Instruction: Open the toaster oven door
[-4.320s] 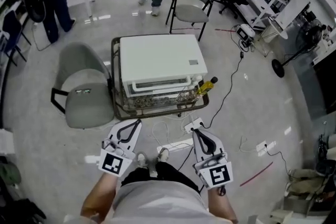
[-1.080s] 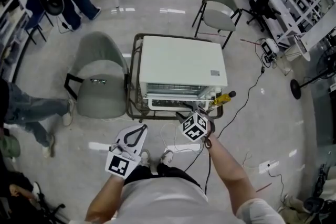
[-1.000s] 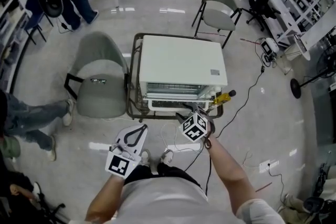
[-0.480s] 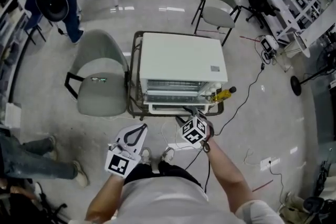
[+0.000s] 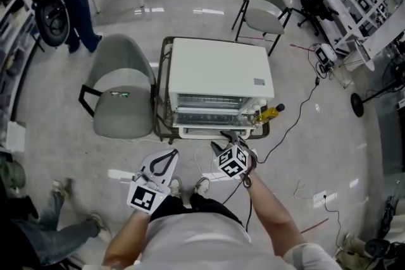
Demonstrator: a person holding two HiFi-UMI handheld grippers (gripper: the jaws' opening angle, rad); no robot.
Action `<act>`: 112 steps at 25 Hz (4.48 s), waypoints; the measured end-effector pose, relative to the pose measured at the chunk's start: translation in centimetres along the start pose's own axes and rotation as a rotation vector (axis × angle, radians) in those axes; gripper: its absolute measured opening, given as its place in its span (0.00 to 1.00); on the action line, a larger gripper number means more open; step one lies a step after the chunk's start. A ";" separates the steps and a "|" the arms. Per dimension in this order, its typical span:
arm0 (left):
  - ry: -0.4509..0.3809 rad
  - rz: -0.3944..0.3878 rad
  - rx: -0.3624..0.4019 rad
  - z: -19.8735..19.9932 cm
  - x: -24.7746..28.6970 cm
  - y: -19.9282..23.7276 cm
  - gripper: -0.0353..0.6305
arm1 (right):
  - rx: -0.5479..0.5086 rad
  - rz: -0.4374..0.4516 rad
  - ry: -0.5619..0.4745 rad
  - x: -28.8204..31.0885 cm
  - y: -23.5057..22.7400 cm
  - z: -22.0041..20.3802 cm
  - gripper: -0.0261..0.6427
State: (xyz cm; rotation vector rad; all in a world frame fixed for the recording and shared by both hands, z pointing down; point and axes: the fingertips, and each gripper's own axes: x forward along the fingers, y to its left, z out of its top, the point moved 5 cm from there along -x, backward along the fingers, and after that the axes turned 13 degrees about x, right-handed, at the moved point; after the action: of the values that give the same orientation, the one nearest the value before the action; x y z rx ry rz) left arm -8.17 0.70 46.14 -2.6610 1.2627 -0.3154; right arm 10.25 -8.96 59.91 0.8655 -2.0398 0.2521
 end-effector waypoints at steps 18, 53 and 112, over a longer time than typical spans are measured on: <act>0.032 -0.019 -0.001 -0.4 -0.3 -0.5 0.08 | 0.279 -0.042 -0.048 1.3 2.3 -3.5 0.37; 0.074 -0.075 0.012 -2.7 -0.9 0.2 0.08 | 0.592 -0.090 -0.047 3.5 4.5 -7.5 0.37; 0.198 -0.172 0.058 -8.7 2.3 0.7 0.08 | 0.857 -0.165 0.105 13.3 5.4 -17.2 0.31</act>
State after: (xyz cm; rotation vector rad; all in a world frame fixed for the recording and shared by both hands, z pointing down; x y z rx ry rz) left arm -9.61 -2.12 54.59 -2.7482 1.0567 -0.6446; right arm 13.01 -3.19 81.40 1.4794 -1.7248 1.0998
